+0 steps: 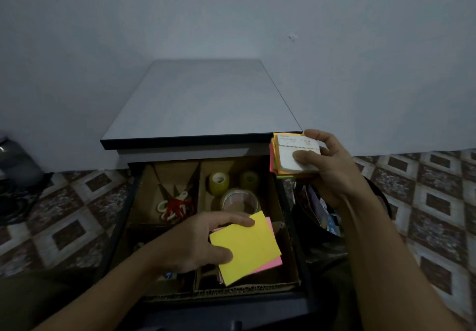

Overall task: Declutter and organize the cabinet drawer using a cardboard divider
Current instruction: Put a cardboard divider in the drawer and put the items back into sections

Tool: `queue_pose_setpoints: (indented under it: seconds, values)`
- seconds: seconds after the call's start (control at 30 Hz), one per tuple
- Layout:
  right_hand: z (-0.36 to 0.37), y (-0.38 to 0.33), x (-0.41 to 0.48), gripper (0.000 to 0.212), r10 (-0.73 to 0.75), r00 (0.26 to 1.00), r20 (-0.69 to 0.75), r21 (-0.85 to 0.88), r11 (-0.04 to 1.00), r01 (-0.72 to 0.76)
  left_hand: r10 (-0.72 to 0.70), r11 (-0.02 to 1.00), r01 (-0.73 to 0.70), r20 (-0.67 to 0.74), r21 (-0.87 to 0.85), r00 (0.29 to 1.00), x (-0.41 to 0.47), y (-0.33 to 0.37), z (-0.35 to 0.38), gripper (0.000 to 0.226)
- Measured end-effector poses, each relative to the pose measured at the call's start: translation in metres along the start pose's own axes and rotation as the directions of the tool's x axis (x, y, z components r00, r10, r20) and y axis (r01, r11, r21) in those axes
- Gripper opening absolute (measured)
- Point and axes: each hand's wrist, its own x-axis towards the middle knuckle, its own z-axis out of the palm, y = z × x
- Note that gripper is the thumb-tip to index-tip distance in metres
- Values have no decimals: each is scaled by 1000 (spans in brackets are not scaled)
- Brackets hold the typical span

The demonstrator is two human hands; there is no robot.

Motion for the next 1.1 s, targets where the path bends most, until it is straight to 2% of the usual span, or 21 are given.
queue_pose_setpoints:
  seconds: [0.13,0.27,0.43,0.5,0.57,0.63,0.73,0.8,0.9,1.03,1.1]
  values:
    - [-2,2,-1,46,8,1000,12,14,1000,-8,1,980,-11,54,199,999,5,3,4,59]
    - [-2,5,-1,45,19,999,27,19,1000,-19,-81,924,-5,211,382,974,16,5,11,61]
    - [-1,6,-3,48,35,998,51,1,999,-36,-172,885,24,279,465,945,34,3,13,57]
    - [-2,7,-4,48,40,998,56,2,999,-40,-191,824,-19,308,566,932,36,3,16,58]
    - [-3,7,-6,48,43,997,63,-7,999,-43,-203,731,-71,314,679,927,35,6,19,59]
    - [-5,7,-6,48,44,997,70,-17,999,-43,-227,697,-67,308,714,924,29,17,17,54]
    - [-5,7,-6,47,43,996,80,-18,999,-42,-241,670,-6,225,743,944,17,35,9,38]
    - [-4,8,-5,47,38,996,87,-27,999,-35,-300,651,77,163,755,940,14,43,5,25]
    - [0,9,-5,47,32,995,99,-24,999,-30,-472,543,88,217,835,855,18,42,11,26]
    - [1,11,-5,48,29,993,112,-23,999,-27,-639,391,-32,296,920,709,33,36,33,25]
    - [-1,11,-5,49,30,994,103,-18,999,-28,-653,385,-51,311,921,690,41,37,37,21]
